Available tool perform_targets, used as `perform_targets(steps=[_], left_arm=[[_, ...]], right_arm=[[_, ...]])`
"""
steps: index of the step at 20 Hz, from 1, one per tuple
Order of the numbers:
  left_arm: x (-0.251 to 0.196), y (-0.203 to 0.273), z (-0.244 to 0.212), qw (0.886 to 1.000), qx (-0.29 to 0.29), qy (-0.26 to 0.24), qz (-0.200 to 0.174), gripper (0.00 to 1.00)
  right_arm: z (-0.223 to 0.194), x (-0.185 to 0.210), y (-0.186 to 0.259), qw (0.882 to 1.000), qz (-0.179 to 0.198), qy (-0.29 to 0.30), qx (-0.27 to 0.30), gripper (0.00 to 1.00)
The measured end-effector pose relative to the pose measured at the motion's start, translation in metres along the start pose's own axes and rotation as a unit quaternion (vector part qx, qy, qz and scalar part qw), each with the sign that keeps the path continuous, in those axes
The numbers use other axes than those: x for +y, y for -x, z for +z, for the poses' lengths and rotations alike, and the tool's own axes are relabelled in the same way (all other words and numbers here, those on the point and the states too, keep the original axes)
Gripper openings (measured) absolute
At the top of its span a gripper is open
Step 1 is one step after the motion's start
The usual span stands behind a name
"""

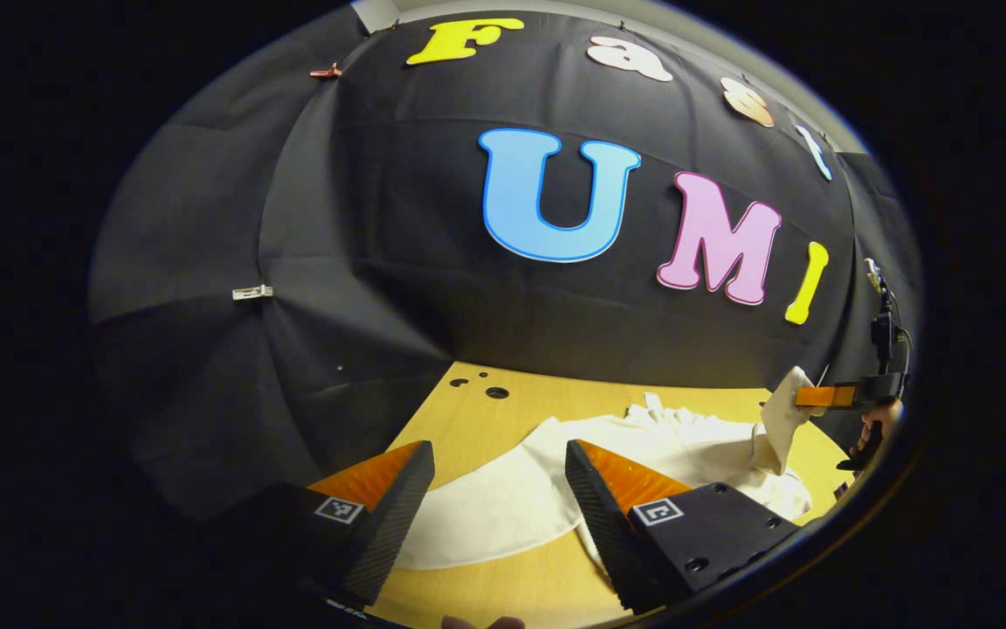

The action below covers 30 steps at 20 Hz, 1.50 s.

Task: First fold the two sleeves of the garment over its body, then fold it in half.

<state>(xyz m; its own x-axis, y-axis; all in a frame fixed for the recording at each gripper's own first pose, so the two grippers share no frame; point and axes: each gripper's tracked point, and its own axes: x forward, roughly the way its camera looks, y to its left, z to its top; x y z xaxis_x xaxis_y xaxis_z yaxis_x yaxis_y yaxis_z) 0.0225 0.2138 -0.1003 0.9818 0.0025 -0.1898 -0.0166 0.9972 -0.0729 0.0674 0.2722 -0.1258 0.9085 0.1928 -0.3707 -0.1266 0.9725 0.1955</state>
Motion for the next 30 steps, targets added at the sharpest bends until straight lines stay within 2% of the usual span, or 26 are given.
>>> perform_targets(steps=[8, 9, 10, 13, 14, 15, 21, 25, 26, 27, 28, 30], left_arm=[[0.049, -0.011, -0.028, 0.999, 0.026, 0.001, 0.031, 0.96], [0.053, -0.012, -0.034, 0.999, 0.029, 0.003, 0.035, 0.92], [0.057, -0.012, -0.038, 0.999, 0.033, 0.007, 0.039, 0.96], [0.068, -0.007, -0.051, 0.997, 0.044, 0.018, 0.054, 0.96], [0.070, -0.006, -0.054, 0.997, 0.047, 0.019, 0.056, 0.96], [0.072, -0.005, -0.058, 0.997, 0.049, 0.018, 0.058, 0.96], [0.082, -0.007, -0.079, 0.995, 0.068, 0.020, 0.069, 0.96], [0.082, -0.009, -0.093, 0.994, 0.082, 0.025, 0.070, 0.96], [0.082, -0.009, -0.097, 0.994, 0.086, 0.024, 0.070, 0.96], [0.083, -0.011, -0.103, 0.993, 0.092, 0.021, 0.071, 0.96], [0.084, -0.012, -0.108, 0.992, 0.098, 0.018, 0.074, 0.96], [0.090, -0.013, -0.120, 0.990, 0.113, 0.016, 0.084, 0.96]], right_arm=[[-0.055, 0.084, -0.056, 0.995, 0.063, 0.030, 0.066, 0.07], [-0.064, 0.089, -0.064, 0.994, 0.064, 0.033, 0.077, 0.07], [-0.076, 0.095, -0.071, 0.993, 0.067, 0.035, 0.091, 0.07], [-0.099, 0.110, -0.083, 0.989, 0.076, 0.048, 0.121, 0.08], [-0.105, 0.115, -0.084, 0.987, 0.079, 0.052, 0.126, 0.14], [-0.110, 0.119, -0.085, 0.986, 0.083, 0.056, 0.133, 0.09], [-0.134, 0.133, -0.088, 0.980, 0.097, 0.042, 0.171, 0.12], [-0.139, 0.161, -0.077, 0.970, 0.150, 0.011, 0.191, 0.34], [-0.140, 0.167, -0.071, 0.967, 0.162, 0.008, 0.195, 0.28], [-0.141, 0.172, -0.062, 0.964, 0.173, 0.005, 0.204, 0.30], [-0.142, 0.174, -0.056, 0.961, 0.181, 0.006, 0.208, 0.44], [-0.137, 0.171, -0.044, 0.960, 0.189, 0.011, 0.206, 0.47]])
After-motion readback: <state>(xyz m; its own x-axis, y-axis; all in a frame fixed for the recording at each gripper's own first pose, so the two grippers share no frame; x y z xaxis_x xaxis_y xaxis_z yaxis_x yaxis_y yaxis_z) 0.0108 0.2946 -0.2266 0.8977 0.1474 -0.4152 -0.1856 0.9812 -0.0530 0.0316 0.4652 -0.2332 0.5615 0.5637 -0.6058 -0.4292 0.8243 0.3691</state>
